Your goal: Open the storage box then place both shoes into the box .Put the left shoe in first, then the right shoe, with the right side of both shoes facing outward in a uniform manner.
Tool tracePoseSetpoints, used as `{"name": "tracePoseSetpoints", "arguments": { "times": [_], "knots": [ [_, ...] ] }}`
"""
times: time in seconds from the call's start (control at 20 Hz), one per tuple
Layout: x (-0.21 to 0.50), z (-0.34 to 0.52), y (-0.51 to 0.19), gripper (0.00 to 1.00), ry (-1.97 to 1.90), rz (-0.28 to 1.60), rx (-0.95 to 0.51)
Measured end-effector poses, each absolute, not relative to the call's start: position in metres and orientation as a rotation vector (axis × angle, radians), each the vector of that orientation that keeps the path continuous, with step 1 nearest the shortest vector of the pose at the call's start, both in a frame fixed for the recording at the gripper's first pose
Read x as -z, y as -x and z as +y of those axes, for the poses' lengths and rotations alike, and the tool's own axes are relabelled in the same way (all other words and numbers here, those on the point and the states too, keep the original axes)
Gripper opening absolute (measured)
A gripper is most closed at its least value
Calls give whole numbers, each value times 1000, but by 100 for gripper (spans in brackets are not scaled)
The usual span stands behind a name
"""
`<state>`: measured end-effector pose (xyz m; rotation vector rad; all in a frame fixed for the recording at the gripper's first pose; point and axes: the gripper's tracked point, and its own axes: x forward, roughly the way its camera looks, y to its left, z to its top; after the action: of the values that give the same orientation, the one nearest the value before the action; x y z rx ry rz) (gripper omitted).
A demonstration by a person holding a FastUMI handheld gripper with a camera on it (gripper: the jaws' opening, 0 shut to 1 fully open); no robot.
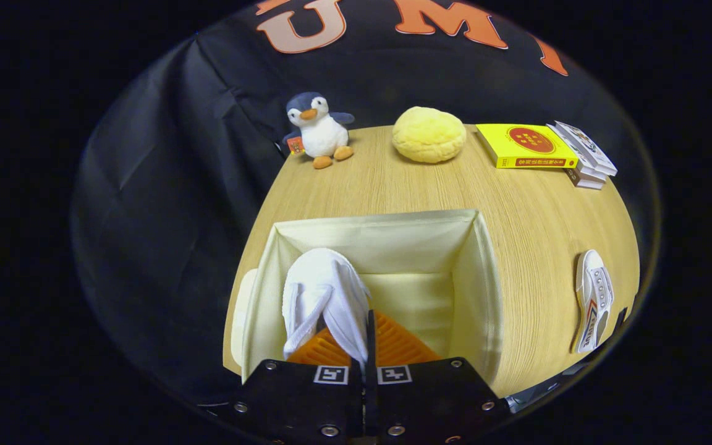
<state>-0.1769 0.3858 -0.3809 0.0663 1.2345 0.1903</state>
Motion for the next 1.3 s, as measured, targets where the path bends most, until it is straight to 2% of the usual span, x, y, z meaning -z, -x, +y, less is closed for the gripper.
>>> {"name": "tracePoseSetpoints", "arguments": {
  "times": [0.35, 0.45, 0.6, 0.8, 0.85, 0.95, 1.0, 1.15, 1.3],
  "knots": [
    [410, 394, 200, 4, -123, 1369, -114],
    [416, 403, 208, 7, -155, 1410, -149],
    [417, 406, 225, 17, -150, 1467, -207],
    [389, 415, 219, 11, -236, 1413, -324],
    [380, 417, 217, 12, -270, 1399, -355],
    [366, 404, 212, 21, -261, 1358, -393],
    [360, 396, 211, 29, -243, 1333, -411],
    [340, 368, 207, 41, -224, 1256, -466],
    [327, 326, 205, 57, -210, 1213, -472]
  ]
}}
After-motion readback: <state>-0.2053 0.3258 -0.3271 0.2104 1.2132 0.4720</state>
